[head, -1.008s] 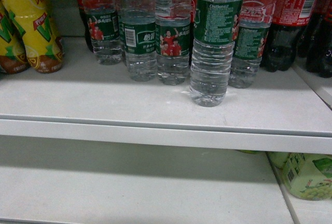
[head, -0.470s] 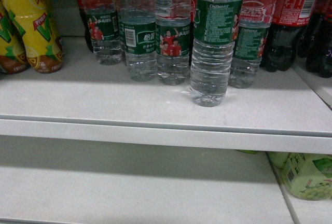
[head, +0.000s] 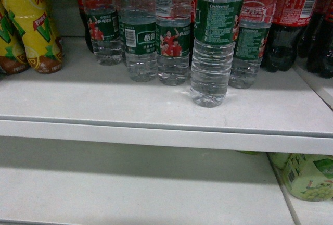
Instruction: Move water from second to third shelf
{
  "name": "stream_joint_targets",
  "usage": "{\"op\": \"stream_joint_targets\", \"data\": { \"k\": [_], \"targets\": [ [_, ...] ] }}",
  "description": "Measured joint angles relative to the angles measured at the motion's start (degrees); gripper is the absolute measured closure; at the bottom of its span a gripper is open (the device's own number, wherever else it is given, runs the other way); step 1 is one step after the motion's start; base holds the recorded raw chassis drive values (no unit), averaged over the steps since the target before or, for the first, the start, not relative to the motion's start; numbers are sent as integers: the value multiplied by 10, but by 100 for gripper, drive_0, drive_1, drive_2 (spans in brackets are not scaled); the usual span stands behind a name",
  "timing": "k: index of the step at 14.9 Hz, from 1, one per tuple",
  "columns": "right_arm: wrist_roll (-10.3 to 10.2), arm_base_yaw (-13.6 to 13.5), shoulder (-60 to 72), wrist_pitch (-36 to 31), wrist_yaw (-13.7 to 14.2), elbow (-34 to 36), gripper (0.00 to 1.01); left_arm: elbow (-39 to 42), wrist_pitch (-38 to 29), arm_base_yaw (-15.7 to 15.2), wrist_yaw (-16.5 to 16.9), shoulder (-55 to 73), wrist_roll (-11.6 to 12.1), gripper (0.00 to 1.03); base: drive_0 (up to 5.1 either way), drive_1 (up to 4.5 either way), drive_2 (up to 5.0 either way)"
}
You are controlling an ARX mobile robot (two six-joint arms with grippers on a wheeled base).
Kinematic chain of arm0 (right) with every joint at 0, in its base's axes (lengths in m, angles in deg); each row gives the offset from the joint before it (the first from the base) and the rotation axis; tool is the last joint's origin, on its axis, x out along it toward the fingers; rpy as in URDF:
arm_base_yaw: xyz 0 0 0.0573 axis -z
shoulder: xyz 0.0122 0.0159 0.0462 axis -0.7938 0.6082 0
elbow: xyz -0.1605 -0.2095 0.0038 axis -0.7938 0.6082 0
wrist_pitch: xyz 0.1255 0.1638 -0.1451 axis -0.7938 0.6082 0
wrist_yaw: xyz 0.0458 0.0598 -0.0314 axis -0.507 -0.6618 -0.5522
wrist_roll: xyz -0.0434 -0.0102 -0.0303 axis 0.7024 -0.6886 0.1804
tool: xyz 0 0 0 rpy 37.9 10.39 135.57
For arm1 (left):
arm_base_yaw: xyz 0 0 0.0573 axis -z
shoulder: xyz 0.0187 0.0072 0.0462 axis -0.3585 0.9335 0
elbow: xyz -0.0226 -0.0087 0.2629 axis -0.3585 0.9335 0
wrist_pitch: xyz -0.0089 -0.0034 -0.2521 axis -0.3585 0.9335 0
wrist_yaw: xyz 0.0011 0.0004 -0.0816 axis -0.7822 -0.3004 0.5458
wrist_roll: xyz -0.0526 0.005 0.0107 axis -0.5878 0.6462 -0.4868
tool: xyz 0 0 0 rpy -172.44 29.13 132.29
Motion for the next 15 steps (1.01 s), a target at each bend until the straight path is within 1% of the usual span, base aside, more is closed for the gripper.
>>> {"op": "stream_joint_targets", "data": {
  "k": [1, 2, 3, 4, 5, 6, 7, 8, 9, 10, 11, 12, 14, 15],
  "targets": [
    [-14, 1, 44, -55, -21, -25, 3, 0, 0, 0, 0, 0, 0, 5, 0, 0, 0],
    [-22, 12, 92, -104, -24, -57, 3, 0, 0, 0, 1, 0, 0, 5, 0, 0, 0],
    [-26, 9, 148, -152, -23, -91, 3, 0, 0, 0, 0, 0, 0, 5, 0, 0, 0],
    [-25, -10, 202, -191, -17, -118, 3, 0, 0, 0, 0, 0, 0, 5, 0, 0, 0],
    [-19, -51, 287, -242, 4, -169, 3, 0, 0, 0, 0, 0, 0, 5, 0, 0, 0],
    [-10, -98, 331, -263, 27, -176, 3, 0, 0, 0, 0, 0, 0, 5, 0, 0, 0],
    [-5, -135, 365, -292, 50, -171, 3, 0, 0, 0, 0, 0, 0, 5, 0, 0, 0],
    [4, -176, 403, -324, 75, -159, 3, 0, 0, 0, 0, 0, 0, 5, 0, 0, 0],
    [8, -208, 440, -356, 85, -149, 3, 0, 0, 0, 0, 0, 0, 5, 0, 0, 0],
    [13, -242, 490, -396, 104, -146, 3, 0, 0, 0, 0, 0, 0, 5, 0, 0, 0],
    [18, -269, 538, -430, 114, -148, 3, 0, 0, 0, 0, 0, 0, 5, 0, 0, 0],
    [18, -290, 594, -442, 118, -164, 3, 0, 0, 0, 0, 0, 0, 5, 0, 0, 0],
    [21, -315, 671, -469, 132, -197, 3, 0, 0, 0, 0, 0, 0, 5, 0, 0, 0],
    [23, -329, 705, -479, 134, -223, 3, 0, 0, 0, 0, 0, 0, 5, 0, 0, 0]
  ]
}}
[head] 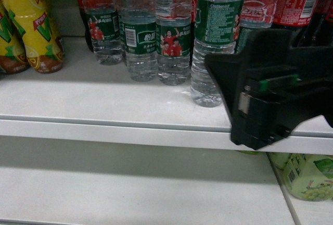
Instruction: Move water from second to third shelf
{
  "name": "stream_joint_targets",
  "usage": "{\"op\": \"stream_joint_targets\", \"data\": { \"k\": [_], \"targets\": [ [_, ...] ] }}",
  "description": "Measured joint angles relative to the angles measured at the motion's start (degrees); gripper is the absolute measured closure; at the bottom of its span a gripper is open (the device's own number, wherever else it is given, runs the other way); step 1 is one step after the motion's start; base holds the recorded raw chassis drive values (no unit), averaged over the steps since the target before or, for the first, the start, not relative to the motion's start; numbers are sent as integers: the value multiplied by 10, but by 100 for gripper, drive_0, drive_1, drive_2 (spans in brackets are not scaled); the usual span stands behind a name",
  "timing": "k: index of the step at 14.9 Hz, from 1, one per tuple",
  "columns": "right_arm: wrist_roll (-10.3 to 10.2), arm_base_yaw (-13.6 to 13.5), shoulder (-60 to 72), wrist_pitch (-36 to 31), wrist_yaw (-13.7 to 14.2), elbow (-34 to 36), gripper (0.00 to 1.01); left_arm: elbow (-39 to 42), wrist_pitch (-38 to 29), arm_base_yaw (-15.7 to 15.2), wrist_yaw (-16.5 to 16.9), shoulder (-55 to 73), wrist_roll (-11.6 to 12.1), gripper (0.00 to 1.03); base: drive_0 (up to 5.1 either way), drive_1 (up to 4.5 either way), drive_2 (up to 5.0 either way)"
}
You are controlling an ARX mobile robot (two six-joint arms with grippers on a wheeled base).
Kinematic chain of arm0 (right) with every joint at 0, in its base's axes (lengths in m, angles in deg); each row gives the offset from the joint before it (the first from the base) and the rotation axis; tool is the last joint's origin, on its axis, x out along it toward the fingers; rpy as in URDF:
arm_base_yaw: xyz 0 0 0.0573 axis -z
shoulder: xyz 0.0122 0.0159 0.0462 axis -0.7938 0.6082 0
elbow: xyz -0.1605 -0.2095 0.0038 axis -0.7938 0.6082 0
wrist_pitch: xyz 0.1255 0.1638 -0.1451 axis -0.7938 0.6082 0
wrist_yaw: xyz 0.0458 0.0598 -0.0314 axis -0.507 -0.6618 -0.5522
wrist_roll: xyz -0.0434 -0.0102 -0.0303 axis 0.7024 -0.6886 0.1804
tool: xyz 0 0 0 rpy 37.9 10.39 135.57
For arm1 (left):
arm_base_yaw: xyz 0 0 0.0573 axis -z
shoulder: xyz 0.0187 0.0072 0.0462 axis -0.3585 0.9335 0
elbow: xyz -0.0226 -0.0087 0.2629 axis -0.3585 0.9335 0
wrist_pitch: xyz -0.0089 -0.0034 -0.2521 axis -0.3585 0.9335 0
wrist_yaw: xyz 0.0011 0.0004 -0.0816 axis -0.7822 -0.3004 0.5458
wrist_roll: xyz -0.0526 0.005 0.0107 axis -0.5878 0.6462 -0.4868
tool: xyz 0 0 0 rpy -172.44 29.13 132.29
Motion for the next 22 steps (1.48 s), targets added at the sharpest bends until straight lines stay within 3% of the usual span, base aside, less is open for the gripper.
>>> {"op": "stream_joint_targets", "data": {
  "k": [5, 10, 20, 22],
  "targets": [
    [21, -9, 107, 9, 53, -110, 3, 0, 0, 0, 0, 0, 0, 5, 0, 0, 0],
    [31, 15, 156, 38, 101, -180, 3, 0, 0, 0, 0, 0, 0, 5, 0, 0, 0],
    [27, 21, 242, 36, 102, -266, 3, 0, 0, 0, 0, 0, 0, 5, 0, 0, 0],
    [35, 21, 267, 54, 118, -317, 3, 0, 0, 0, 0, 0, 0, 5, 0, 0, 0]
  ]
}}
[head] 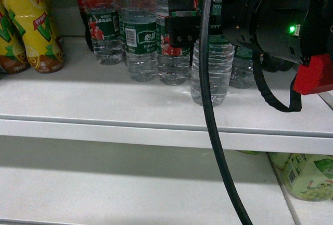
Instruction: Move water from second to third shelf
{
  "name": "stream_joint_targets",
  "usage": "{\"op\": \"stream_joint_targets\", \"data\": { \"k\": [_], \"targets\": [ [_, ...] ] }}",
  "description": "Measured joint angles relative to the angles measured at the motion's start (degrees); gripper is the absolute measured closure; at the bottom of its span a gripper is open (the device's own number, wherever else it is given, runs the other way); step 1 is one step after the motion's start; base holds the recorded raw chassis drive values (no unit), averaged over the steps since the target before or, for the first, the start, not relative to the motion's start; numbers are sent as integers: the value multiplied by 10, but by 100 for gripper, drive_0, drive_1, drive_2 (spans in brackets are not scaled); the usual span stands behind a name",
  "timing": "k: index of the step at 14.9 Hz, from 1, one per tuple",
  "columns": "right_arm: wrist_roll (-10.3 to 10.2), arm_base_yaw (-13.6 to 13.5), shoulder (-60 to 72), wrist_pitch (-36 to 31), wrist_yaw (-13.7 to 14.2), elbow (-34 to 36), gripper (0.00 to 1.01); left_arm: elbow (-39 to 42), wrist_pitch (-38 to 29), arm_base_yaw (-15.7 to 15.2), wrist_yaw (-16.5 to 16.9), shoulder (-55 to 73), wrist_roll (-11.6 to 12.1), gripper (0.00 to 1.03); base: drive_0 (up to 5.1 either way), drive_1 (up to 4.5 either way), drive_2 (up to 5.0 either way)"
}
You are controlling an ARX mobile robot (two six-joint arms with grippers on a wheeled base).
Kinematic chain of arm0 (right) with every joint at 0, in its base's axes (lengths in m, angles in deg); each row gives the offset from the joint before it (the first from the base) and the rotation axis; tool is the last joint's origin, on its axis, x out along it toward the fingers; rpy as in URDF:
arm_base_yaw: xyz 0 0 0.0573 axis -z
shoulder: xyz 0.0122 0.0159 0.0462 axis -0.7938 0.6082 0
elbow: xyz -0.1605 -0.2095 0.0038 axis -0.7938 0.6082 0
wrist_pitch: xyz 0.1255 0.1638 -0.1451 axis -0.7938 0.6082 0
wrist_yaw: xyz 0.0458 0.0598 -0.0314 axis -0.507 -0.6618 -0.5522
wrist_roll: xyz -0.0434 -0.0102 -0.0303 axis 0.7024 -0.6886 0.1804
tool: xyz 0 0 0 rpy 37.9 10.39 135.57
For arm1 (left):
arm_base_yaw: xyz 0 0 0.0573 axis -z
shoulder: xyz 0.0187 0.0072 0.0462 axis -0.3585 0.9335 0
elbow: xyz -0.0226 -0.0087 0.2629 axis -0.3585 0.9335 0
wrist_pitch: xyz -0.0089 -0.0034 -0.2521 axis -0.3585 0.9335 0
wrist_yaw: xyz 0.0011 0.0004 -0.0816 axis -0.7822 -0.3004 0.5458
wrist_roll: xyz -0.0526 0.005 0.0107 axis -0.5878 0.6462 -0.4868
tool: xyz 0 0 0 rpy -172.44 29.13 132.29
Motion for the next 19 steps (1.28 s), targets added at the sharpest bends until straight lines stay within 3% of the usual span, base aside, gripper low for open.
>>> {"op": "stream_joint_targets", "data": {
  "k": [2, 11, 12, 15, 16, 19],
  "targets": [
    [-8, -6, -6, 7, 6, -3, 48, 0, 0, 0, 0, 0, 0, 5, 0, 0, 0],
    [-13, -12, -35, 17, -4, 25, 57, 0, 0, 0, 0, 0, 0, 5, 0, 0, 0],
    [-14, -14, -44, 20, -10, 33, 57, 0, 0, 0, 0, 0, 0, 5, 0, 0, 0],
    [-17, -14, -156, 53, -61, 136, 58, 0, 0, 0, 0, 0, 0, 5, 0, 0, 0],
    [-17, 3, -209, 69, -79, 180, 58, 0, 0, 0, 0, 0, 0, 5, 0, 0, 0],
    [-17, 78, -326, 92, -96, 259, 58, 0, 0, 0, 0, 0, 0, 5, 0, 0, 0]
  ]
}}
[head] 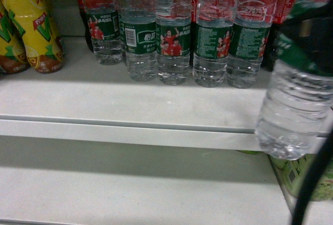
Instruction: Move water from second to third shelf
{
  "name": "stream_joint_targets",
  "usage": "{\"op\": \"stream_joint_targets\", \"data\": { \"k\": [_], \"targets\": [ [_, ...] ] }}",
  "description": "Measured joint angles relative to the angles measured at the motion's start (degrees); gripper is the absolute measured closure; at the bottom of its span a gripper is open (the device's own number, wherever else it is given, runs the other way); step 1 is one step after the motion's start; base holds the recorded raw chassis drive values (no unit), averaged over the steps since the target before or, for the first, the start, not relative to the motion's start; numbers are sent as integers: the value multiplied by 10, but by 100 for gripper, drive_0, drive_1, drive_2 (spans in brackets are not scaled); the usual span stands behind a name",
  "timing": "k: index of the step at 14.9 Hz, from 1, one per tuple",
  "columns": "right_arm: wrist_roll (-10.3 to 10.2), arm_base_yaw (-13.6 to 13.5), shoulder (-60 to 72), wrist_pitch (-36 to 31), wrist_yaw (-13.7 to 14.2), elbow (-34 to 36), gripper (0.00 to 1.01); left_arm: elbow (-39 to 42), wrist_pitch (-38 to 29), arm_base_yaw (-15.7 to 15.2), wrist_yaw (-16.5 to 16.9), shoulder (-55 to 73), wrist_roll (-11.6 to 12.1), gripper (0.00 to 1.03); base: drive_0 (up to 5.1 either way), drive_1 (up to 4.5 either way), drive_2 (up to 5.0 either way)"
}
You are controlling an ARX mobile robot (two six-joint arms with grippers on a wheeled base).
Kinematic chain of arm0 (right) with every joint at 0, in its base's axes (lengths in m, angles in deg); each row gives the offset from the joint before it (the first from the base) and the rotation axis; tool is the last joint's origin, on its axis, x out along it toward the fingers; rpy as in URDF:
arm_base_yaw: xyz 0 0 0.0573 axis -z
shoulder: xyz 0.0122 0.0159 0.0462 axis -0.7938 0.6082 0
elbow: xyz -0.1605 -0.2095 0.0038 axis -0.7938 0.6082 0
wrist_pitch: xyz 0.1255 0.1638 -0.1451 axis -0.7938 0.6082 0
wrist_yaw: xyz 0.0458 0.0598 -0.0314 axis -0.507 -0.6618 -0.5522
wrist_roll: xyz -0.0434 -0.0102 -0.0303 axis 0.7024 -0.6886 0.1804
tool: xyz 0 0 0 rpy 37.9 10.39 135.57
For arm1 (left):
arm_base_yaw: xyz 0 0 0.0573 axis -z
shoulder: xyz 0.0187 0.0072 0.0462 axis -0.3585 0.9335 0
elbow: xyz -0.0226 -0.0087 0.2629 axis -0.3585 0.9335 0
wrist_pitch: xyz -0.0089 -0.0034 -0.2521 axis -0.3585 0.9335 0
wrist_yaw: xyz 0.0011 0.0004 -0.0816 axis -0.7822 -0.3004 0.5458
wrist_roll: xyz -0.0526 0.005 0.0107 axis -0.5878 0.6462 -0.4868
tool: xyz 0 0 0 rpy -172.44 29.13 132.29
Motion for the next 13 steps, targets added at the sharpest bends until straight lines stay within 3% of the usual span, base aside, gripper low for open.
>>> {"op": "stream_joint_targets", "data": {
  "k": [3, 4, 6, 8, 11, 13],
  "targets": [
    [-2, 54, -119, 51, -23, 53, 58, 0, 0, 0, 0, 0, 0, 5, 0, 0, 0],
    [-5, 90, -183, 96, -47, 74, 58, 0, 0, 0, 0, 0, 0, 5, 0, 0, 0],
    [-3, 139, -267, 159, -60, 80, 59, 0, 0, 0, 0, 0, 0, 5, 0, 0, 0],
    [-2, 171, -340, 208, -76, 80, 59, 0, 0, 0, 0, 0, 0, 5, 0, 0, 0],
    [-4, 210, -432, 278, -158, 79, 59, 0, 0, 0, 0, 0, 0, 5, 0, 0, 0],
    [-6, 227, -457, 316, -197, 74, 59, 0, 0, 0, 0, 0, 0, 5, 0, 0, 0]
  ]
}}
